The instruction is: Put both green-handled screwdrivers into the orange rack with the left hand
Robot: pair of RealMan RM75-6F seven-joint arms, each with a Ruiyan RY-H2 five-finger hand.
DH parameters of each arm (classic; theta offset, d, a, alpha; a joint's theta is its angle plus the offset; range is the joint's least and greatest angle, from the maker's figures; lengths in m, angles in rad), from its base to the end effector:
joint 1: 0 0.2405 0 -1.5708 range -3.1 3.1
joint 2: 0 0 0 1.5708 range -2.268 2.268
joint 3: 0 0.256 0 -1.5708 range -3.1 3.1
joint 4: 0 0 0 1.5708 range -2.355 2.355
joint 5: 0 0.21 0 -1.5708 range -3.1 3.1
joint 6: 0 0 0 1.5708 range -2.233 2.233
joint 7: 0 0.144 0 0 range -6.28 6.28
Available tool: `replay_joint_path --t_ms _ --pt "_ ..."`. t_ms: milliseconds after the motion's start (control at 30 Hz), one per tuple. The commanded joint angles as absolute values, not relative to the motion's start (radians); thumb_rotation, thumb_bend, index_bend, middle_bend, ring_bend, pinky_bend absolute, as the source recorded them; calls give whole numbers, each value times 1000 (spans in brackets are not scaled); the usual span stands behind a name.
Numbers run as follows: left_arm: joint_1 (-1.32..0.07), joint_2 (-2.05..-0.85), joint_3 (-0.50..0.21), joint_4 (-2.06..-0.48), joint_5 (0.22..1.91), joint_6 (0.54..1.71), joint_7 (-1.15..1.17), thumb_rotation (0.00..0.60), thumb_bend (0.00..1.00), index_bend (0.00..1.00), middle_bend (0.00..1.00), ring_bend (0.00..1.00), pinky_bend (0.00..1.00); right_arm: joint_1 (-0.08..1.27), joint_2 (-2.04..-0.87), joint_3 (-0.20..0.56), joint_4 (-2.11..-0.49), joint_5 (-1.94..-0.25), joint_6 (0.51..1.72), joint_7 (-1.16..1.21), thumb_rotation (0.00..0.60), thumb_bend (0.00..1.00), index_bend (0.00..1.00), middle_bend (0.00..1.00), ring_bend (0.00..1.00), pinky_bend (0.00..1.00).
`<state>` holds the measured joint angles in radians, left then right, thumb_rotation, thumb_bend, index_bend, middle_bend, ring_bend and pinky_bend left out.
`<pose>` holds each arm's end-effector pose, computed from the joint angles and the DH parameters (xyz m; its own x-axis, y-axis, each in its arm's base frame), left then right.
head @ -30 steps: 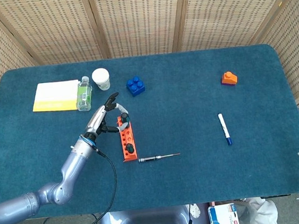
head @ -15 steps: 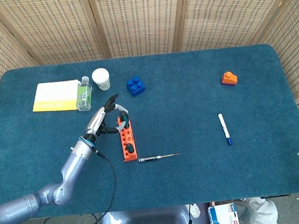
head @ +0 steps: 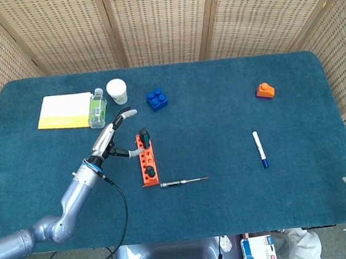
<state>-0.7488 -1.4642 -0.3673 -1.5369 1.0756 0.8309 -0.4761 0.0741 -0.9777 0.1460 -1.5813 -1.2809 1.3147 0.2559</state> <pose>-0.1163 0.3770 0.0244 -0.3960 0.4293 0.8117 0.8768 -0.0856 0.4731 -0.3554 -0.1948 0.2180 0.2627 -0.0056 0.9649 -0.9390 0.2285 0.2570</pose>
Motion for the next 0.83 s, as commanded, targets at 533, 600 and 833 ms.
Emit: replay_joint_path --t_ms 533,600,833 --pt "-360 -1140 -120 -1678 1385 1290 -166 600 0 0 0 0 0 65 -979 133 -1600 -1327 1355 237 600 0 5 0 0 0" --pt "-315 -1137 -89 -1678 1394 1340 -120 600 0 0 0 0 0 63 -983 132 -1600 -1337 1369 228 600 0 5 0 0 0" --pt "-167 -1141 -11 -1698 1436 1522 18 600 0 0 0 0 0 49 -1000 118 -1611 -1382 1423 184 600 0 5 0 0 0"
